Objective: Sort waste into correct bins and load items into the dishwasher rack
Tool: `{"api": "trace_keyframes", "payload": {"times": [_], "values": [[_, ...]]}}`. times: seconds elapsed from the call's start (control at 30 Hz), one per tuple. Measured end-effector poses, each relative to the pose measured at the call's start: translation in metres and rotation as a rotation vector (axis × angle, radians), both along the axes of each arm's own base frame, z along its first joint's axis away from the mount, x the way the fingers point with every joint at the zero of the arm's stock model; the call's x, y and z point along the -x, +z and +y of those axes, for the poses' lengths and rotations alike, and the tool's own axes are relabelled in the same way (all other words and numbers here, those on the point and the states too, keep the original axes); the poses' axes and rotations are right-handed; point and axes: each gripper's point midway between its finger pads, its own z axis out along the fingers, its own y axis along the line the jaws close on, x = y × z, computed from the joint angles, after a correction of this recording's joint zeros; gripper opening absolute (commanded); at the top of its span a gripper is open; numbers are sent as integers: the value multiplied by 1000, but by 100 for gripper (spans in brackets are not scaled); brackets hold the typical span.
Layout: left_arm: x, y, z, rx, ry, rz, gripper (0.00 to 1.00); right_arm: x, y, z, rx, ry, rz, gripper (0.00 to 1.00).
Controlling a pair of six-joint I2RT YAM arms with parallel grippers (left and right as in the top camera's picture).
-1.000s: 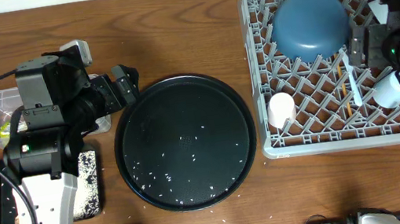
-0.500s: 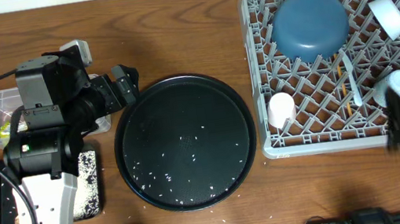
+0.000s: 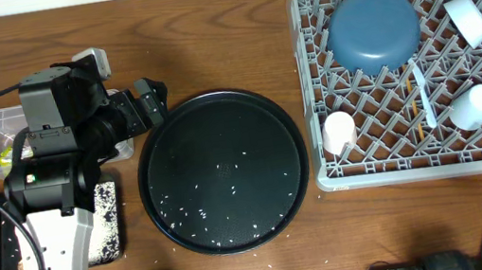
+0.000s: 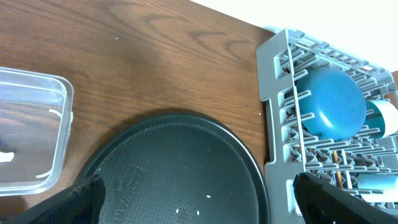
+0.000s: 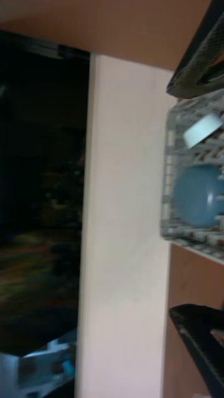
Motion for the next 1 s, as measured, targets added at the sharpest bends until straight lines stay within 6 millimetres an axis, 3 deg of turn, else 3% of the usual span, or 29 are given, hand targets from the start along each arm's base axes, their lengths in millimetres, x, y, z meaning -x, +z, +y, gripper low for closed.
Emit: {"api": "trace_keyframes", "payload": {"times": [0.5,0.77,1.0], "values": [[0,0,0,0,0,0,98,-103,-91,9,-107,47,-68,99],[0,0,0,0,0,0,98,-137,-141,11,-119,51,-65,99],[0,0,0,0,0,0,98,-154,-183,12,-119,50,-44,99]]}}
